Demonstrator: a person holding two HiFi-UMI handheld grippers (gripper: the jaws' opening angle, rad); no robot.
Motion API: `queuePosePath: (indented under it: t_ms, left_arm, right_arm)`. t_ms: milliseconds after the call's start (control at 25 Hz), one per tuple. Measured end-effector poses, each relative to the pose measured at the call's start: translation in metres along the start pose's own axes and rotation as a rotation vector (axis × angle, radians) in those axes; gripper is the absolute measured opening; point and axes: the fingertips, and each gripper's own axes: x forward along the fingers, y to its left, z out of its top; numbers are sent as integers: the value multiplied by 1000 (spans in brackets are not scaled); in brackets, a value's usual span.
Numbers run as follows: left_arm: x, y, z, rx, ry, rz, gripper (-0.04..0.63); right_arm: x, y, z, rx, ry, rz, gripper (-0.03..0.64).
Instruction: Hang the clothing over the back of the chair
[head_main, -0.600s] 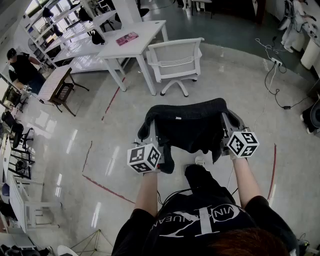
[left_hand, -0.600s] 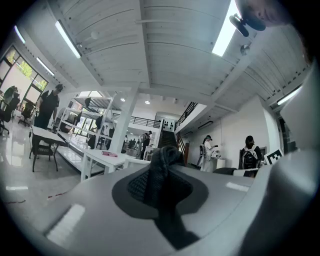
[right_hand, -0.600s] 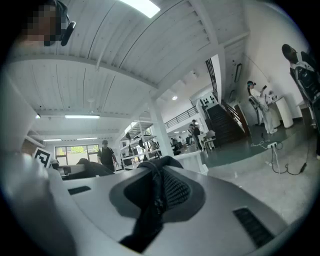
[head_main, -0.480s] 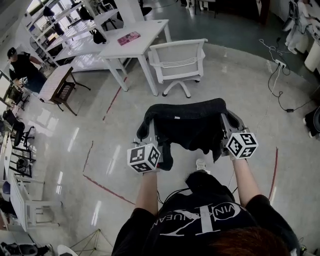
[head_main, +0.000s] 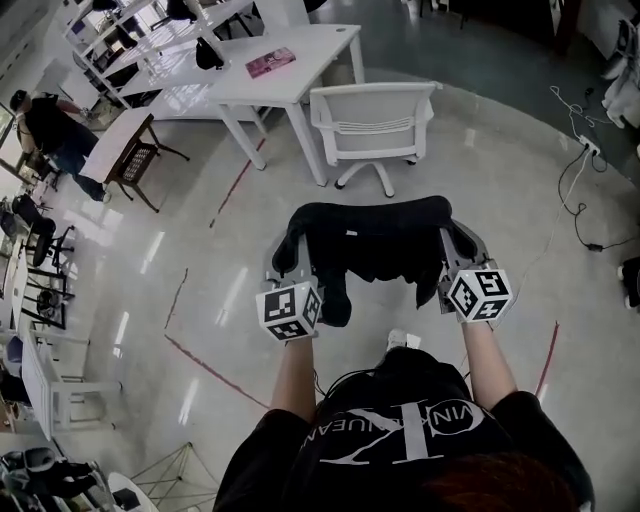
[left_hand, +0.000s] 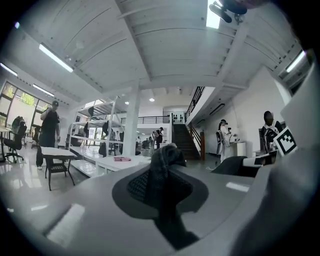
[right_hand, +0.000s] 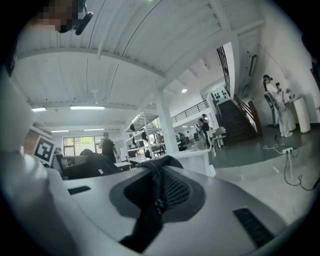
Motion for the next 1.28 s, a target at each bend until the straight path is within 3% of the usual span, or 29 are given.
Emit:
queuePosePath:
  t_ms: [400, 840, 1280]
  left_arm:
    - [77, -15, -16, -30, 7, 46, 43]
    - [137, -29, -10, -30, 13, 14, 43]
    - [232, -11, -8, -17, 36, -16, 43]
  right_arm:
    - [58, -61, 3, -50, 13, 59, 49]
    - [90, -106, 10, -43, 31, 55, 49]
    - [162, -140, 16, -19, 46, 44, 49]
